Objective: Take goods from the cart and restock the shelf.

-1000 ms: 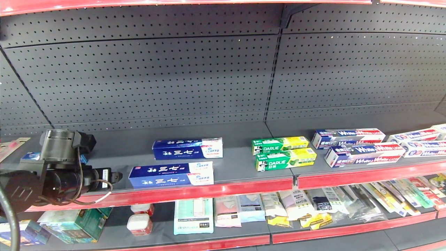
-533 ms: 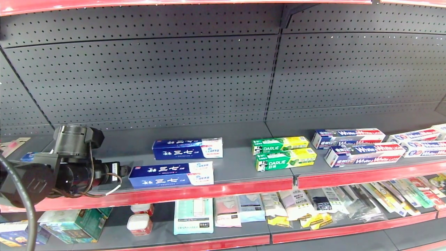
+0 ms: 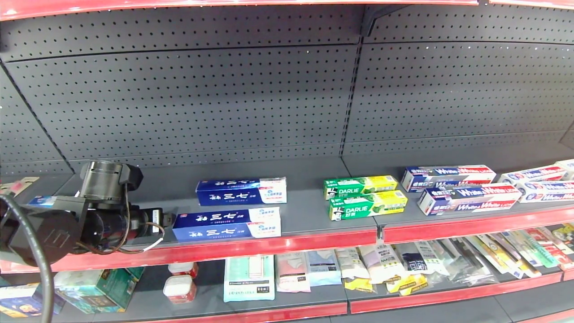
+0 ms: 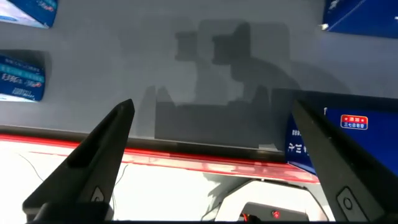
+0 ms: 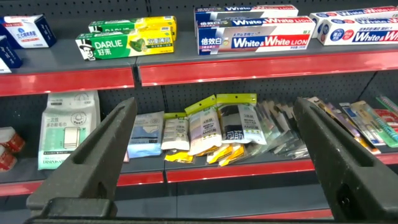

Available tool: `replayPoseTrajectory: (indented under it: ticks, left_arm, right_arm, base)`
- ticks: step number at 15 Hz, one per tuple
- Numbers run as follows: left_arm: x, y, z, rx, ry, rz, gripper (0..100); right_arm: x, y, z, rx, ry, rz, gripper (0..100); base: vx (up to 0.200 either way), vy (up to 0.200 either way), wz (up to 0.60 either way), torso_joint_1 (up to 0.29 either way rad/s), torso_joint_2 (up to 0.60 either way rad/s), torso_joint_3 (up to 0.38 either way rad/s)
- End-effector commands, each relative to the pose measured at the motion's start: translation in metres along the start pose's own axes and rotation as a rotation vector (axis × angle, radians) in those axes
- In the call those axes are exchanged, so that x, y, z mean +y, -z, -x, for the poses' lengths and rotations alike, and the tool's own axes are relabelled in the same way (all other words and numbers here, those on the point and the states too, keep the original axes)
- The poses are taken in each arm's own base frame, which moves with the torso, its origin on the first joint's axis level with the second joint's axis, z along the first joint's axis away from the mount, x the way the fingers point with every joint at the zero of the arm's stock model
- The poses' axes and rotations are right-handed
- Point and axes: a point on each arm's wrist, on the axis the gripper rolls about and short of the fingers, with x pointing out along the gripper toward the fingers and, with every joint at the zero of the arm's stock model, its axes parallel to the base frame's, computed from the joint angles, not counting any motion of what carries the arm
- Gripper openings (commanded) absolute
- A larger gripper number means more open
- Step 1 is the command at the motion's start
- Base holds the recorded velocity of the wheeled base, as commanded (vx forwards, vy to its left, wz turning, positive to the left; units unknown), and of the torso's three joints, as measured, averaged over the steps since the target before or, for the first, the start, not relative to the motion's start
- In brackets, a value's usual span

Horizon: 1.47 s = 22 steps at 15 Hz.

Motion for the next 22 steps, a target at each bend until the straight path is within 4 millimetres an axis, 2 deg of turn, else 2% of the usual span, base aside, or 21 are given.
replayPoseTrajectory:
  ticks: [1,22]
  left_arm:
    - [-0.0007,-0.0008,0.0003,-0.003,0.002,-0.002,100]
    - [-0.0058,-0.001,-0.0006,-0.009,0.012,-0.01,100]
  right_arm:
    - [0.0,0.0,-0.0001,0.002,-0.001,0.0,100]
    - [0.0,0.0,-0.0001,0.002,-0.001,0.0,100]
  base:
    - [0.0,0.0,0.0,0.0,0.0,0.0]
    - [0.0,0.0,0.0,0.0,0.0,0.0]
